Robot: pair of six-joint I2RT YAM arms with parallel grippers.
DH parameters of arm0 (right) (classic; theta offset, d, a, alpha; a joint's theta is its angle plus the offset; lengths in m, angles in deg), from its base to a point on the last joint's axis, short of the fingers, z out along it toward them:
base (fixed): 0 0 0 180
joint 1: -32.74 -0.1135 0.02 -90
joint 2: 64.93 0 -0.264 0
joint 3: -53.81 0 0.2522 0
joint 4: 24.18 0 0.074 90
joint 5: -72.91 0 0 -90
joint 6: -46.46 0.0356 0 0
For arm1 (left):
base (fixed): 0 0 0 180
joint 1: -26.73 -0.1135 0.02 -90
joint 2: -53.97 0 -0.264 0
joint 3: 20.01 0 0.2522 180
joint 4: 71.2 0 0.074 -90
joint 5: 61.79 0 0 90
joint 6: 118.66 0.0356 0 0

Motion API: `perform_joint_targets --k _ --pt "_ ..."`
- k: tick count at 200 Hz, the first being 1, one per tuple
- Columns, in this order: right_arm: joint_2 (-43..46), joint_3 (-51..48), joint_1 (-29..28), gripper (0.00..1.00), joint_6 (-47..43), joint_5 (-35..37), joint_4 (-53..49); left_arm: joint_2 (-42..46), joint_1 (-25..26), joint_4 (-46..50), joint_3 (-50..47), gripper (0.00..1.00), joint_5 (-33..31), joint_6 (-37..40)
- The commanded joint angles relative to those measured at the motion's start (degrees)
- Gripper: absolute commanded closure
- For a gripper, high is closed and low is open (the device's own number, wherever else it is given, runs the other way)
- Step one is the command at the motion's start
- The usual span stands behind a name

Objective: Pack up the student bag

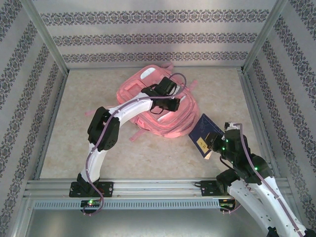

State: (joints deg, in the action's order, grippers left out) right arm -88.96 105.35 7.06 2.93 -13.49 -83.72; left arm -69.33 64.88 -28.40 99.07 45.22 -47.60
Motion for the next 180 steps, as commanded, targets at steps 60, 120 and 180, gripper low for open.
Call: perform_joint_targets --k 60,120,180 --pt "-5.5 0.9 9.0 1.0 -0.1 -5.1 11.3 12.8 -4.3 -4.3 -1.7 1.0 3.7 -6.5" --pt "-17.9 -12.7 17.4 1.0 27.7 -24.3 61.7 16.1 -5.3 -2.4 -2.8 1.0 5.8 -4.9" --pt "-24.4 -10.2 15.1 1.0 34.1 -26.3 75.5 15.6 -3.5 4.8 1.5 0.62 7.3 -3.8"
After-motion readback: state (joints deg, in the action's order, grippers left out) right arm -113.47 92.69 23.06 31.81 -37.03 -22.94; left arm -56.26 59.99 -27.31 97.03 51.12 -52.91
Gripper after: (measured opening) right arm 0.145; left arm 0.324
